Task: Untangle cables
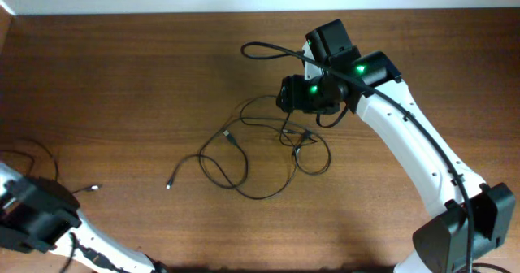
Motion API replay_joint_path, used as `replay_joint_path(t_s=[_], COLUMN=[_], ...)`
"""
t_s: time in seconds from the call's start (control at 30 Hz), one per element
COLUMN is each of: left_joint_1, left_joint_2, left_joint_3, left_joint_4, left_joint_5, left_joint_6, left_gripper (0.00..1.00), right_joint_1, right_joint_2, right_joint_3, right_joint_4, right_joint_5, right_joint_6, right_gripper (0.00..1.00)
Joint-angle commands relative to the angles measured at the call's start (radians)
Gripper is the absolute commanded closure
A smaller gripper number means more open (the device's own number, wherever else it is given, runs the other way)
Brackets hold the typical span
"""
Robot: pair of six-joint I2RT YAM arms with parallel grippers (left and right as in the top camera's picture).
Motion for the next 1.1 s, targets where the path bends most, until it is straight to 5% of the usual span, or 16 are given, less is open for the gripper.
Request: replay_joint_path(t_s=[0.0,0.13,0.37,0.67,0.87,1.07], left_joint_1=[0.002,-0.059,-0.531,-1.003,-1.19,-1.279], left_joint_2=[-0.019,-0.047,-0.058,-0.058,-0.058,-0.058], left_joint_3=[0.274,0.451,0.377,-0.171,-0.558,-0.864], left_joint_4=[-0.027,-0.027,-0.027,0.166,0.35,0.655], left_joint_5=[0.191,0.594,0.526,0.507,0.612,0.626], left_joint_6=[0.22,0.558,0.81,1.211,1.631,1.735], left_gripper=[0.01,0.01,0.0,0.05,0.11,0.15], right_joint_1=[-0.003,-0.027,-0.303,-0.401,-0.401,-0.401], right_joint_2=[0.003,-0.018,-0.278,-0.277,-0.275,-0.275], right_joint_3=[0.001,0.003,0.004,0.002,0.002,0.002], right_joint_4=[0.016,0.019,-0.087,-0.157,-0.173,-0.188], right_joint_5=[0.012,0.006,0.005,0.009,0.008,0.012], right_joint_6=[-0.013,-0.039,-0.04,-0.091,-0.091,-0.091], right_gripper=[0.33,0.33,0.29,0.28,0.28,0.28])
